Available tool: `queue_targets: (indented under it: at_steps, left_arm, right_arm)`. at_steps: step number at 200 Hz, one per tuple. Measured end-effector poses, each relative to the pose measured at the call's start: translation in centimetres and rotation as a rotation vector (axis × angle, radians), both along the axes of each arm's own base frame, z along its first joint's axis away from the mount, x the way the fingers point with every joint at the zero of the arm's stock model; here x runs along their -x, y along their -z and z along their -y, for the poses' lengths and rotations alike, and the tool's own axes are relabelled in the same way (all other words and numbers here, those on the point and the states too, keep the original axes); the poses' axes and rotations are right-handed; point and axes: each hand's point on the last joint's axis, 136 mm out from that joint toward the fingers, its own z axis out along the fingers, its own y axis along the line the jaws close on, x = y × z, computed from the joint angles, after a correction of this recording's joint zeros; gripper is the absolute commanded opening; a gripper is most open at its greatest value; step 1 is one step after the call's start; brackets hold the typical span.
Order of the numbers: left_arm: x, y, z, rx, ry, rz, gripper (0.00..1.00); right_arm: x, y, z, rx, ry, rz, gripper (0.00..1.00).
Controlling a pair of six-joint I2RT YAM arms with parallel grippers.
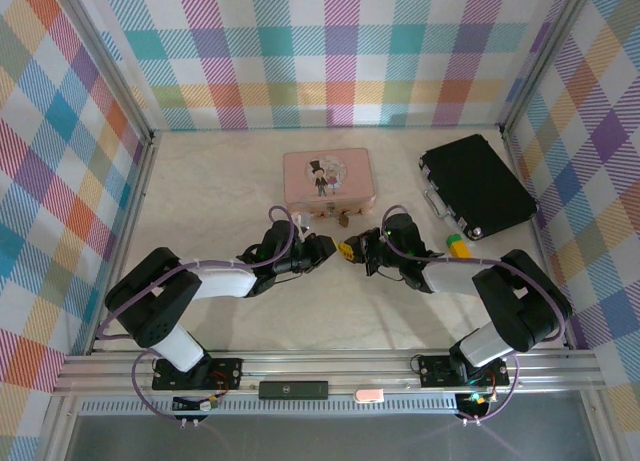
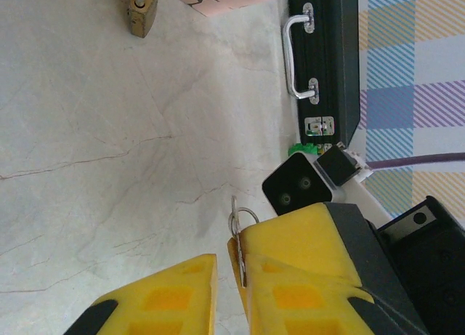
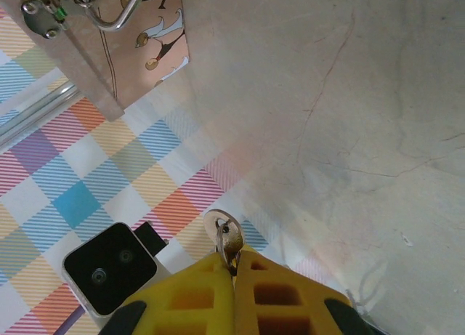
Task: Unlock a padlock with a key
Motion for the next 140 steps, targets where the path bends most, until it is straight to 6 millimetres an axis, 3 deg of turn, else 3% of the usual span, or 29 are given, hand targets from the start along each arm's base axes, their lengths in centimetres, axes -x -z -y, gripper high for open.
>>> queue_targets:
  at_steps: [35, 71, 85, 130, 140]
  left_arm:
    - [-0.05, -0.07, 0.00, 0.000, 0.001, 0.007, 0.17]
    - [-0.10, -0.24, 0.06, -0.001, 0.006, 0.022, 0.08]
    - [-0.10, -0.25, 0.06, -0.004, 0.008, 0.027, 0.00]
    - [-0.05, -0.53, -0.23, -0.034, 0.015, 0.049, 0.00]
    - [0.01, -0.64, -0.39, -0.046, 0.016, 0.055, 0.00]
  right_arm:
    - [-0.20, -0.18, -0.29, -0.043, 0.012, -0.012, 0.00]
    - [-0.12, -0.10, -0.52, -0.061, 0.006, -0.032, 0.00]
    - [-0.16, -0.10, -0.47, -0.062, 0.008, -0.034, 0.00]
    - [0.03, -0.29, -0.62, -0.065, -0.015, -0.026, 0.00]
    - [0.05, -0.40, -0.70, -0.060, -0.026, -0.015, 0.13]
